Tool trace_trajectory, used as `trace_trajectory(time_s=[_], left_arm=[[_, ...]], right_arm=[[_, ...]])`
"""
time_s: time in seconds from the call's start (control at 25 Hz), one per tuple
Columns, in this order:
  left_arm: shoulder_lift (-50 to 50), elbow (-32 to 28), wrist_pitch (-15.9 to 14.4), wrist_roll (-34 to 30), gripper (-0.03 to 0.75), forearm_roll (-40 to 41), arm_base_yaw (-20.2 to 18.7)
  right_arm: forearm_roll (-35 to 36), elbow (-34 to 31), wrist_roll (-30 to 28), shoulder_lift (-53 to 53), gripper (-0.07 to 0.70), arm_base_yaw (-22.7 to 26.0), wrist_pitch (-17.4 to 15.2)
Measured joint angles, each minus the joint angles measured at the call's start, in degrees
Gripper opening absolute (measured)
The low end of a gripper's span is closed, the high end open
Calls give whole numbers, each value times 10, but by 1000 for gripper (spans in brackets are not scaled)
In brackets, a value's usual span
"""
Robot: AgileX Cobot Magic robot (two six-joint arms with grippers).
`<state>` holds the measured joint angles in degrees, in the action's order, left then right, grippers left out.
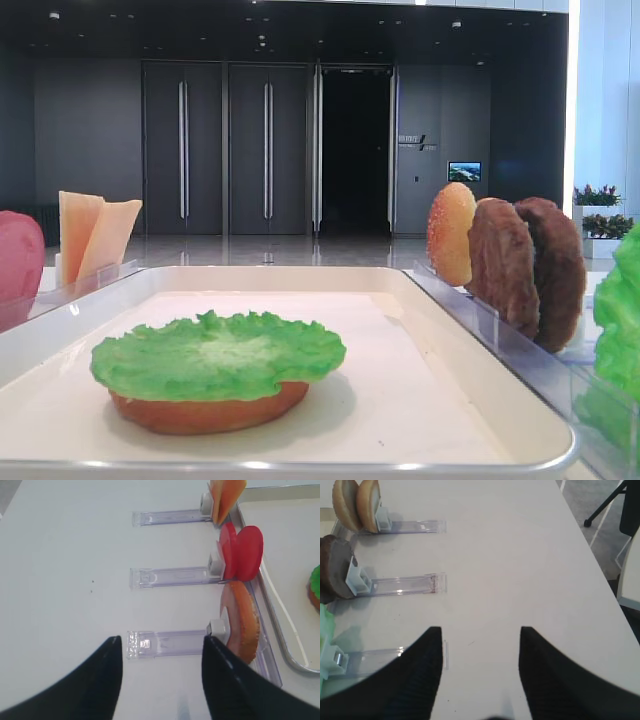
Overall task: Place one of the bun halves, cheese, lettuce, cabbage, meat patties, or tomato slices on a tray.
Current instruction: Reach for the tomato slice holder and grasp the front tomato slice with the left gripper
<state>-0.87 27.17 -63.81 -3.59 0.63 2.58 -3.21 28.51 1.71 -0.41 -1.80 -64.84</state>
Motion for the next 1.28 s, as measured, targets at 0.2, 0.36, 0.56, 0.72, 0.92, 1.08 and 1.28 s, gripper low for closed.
trace_trajectory(time_s=[0.2, 0.36, 0.56, 0.72, 0.92, 1.08, 1.28], left_arm=[[0, 0, 0, 0, 391, 0, 0], [0, 0, 0, 0, 391, 0, 0], [0, 0, 0, 0, 391, 0, 0], [0, 1, -2, 0, 391, 0, 0], [44, 20, -9, 17, 391, 1, 0], [139, 40, -5, 36, 391, 1, 0], [300, 84, 25, 42, 391, 0, 0]], right_arm=[[0, 0, 0, 0, 365, 0, 0], [0, 0, 0, 0, 365, 0, 0], [0, 0, 0, 0, 365, 0, 0], [0, 0, 0, 0, 365, 0, 0], [0, 0, 0, 0, 365, 0, 0], [0, 0, 0, 0, 365, 0, 0], [0, 0, 0, 0, 365, 0, 0]])
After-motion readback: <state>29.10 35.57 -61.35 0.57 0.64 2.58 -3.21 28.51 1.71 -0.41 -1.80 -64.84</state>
